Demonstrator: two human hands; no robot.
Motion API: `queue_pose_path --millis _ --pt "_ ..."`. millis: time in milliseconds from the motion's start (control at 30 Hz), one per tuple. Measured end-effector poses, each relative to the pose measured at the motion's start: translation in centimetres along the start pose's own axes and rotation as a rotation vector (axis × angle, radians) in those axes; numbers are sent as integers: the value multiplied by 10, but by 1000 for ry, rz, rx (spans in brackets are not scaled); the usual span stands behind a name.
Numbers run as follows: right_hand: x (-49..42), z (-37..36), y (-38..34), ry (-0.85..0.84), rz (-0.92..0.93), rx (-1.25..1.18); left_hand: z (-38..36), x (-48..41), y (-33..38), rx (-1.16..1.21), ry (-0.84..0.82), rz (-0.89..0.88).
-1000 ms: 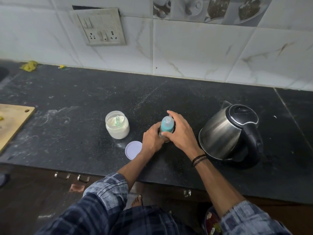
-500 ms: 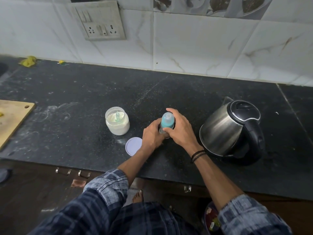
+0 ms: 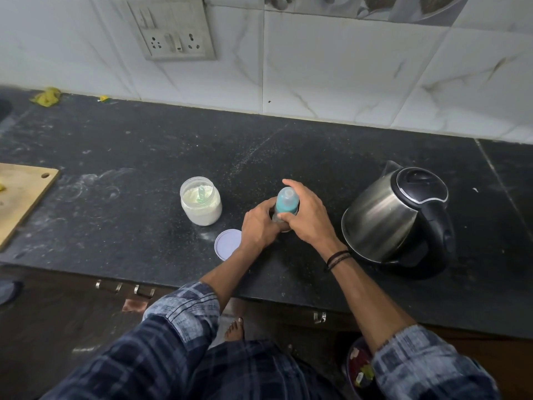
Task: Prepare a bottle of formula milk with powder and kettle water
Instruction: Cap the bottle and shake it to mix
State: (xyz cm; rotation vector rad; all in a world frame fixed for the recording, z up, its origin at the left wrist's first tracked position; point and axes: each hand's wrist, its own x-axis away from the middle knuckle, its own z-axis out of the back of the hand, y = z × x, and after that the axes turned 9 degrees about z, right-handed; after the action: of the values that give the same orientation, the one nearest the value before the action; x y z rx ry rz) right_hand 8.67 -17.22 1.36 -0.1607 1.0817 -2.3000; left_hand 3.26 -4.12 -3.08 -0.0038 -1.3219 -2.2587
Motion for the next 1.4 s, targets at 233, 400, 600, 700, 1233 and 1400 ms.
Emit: queue_pose_path --millis 233,400,600,700,1233,1400 --pt "3 -12 1 77 -17 43 -3 4 1 34 24 -13" --pt "7 -16 -4 142 -20 65 -6 2 -2 28 49 -24" --pt "9 -21 -9 202 -29 84 -6 2 -2 26 58 -26" --pt "9 -24 -10 237 -34 85 -6 3 0 22 76 -30" --pt "11 -33 -11 315 -45 81 -9 4 -1 50 83 -23" --pt "14 -27 -4 238 18 106 -4 3 -2 21 33 -57"
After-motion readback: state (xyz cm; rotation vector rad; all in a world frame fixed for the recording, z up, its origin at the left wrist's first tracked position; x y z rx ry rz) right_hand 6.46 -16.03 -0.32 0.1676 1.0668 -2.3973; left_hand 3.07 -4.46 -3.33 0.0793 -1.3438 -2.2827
